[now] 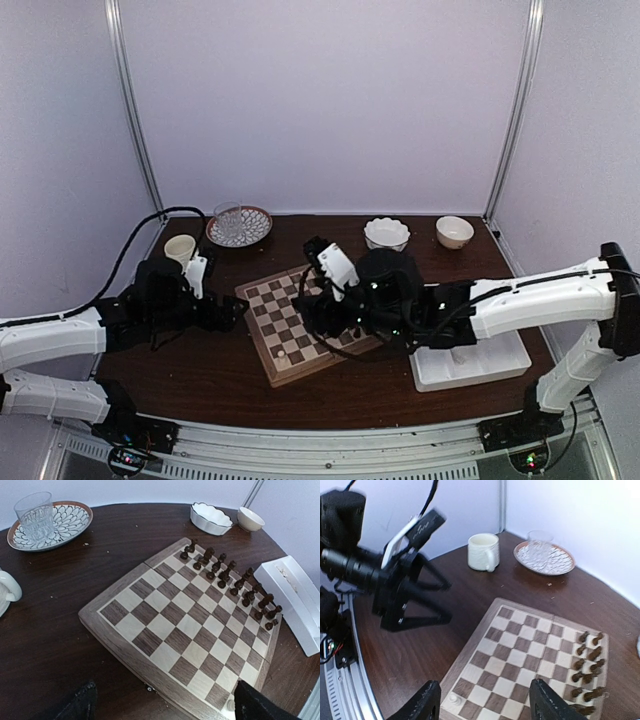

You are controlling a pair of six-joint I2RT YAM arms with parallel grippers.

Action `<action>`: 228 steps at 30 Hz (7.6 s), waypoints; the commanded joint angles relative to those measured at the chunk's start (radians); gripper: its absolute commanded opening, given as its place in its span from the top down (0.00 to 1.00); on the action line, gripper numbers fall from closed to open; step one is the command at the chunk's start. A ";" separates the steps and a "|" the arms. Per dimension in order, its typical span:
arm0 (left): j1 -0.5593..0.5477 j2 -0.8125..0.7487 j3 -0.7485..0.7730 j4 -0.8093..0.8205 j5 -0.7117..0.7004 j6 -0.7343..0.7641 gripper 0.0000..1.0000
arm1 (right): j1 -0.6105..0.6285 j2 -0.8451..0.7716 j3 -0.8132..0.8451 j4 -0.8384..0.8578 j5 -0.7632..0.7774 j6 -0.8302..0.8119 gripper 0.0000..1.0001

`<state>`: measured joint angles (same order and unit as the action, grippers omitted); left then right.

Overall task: Set up the chess pieces on the board
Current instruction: Pick up the rook from the chessboard, then place the rook at a1.

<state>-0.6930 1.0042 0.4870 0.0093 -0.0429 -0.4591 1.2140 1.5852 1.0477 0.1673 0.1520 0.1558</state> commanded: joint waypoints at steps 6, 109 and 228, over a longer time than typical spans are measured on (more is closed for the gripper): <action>-0.060 0.049 0.046 -0.060 0.168 0.078 0.13 | -0.246 -0.300 -0.259 -0.087 0.285 0.034 0.37; -0.346 0.515 0.394 -0.338 -0.019 0.173 0.46 | -0.412 -0.337 -0.371 -0.078 0.316 0.195 0.38; 0.032 0.845 0.704 -0.352 -0.320 0.063 0.94 | -0.412 -0.300 -0.348 -0.087 0.327 0.179 0.38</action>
<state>-0.6682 1.8305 1.1618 -0.3264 -0.3454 -0.3985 0.8070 1.2800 0.6689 0.0845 0.4545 0.3397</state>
